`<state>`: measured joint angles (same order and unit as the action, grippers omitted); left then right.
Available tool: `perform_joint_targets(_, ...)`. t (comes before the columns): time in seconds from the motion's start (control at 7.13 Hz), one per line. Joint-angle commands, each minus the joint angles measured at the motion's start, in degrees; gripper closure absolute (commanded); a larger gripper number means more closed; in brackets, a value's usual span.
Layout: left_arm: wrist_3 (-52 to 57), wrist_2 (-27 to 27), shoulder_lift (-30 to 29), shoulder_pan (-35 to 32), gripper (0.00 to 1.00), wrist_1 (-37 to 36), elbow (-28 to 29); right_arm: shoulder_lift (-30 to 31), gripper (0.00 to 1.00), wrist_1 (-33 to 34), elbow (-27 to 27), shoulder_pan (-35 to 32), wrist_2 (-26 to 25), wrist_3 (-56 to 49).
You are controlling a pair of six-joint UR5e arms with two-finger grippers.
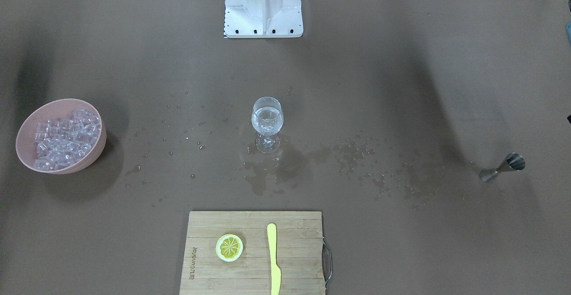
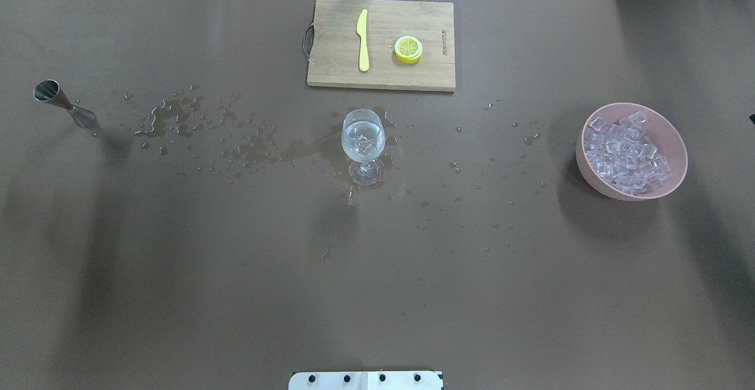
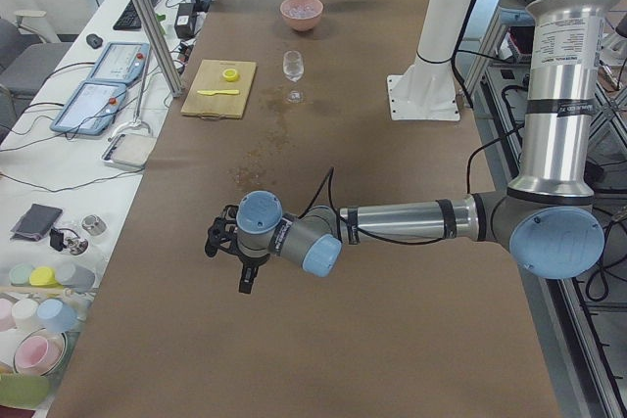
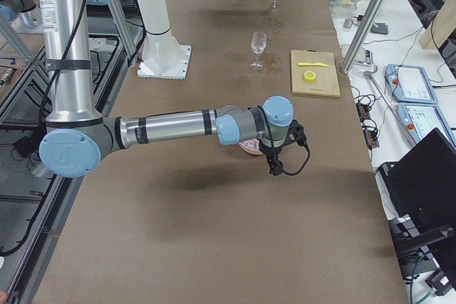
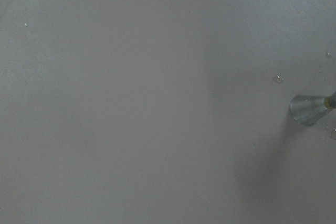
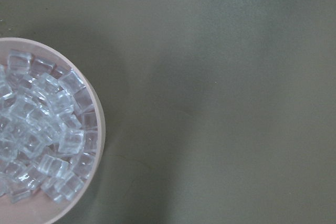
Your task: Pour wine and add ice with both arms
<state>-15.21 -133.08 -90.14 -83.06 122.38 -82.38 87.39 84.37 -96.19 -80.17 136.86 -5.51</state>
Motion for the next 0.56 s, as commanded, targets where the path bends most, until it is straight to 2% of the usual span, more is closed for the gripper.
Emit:
perform_joint_targets(0.0, 0.0, 0.7, -0.1, 0.0, 0.02, -0.2, -1.9, -0.9, 0.00, 0.2, 0.1, 1.4, -0.2, 0.2)
perform_joint_targets(0.28, -0.1, -2.8, -1.1, 0.0, 0.02, -5.9, -3.0, -0.9, 0.00, 0.3, 0.7, 2.0, -2.6, 0.1)
perform_joint_targets(0.42, 0.3, -3.3, -0.3, -0.1, 0.02, -5.8, -3.0, -0.8, 0.00, 0.4, 0.8, 4.1, -2.9, 0.1)
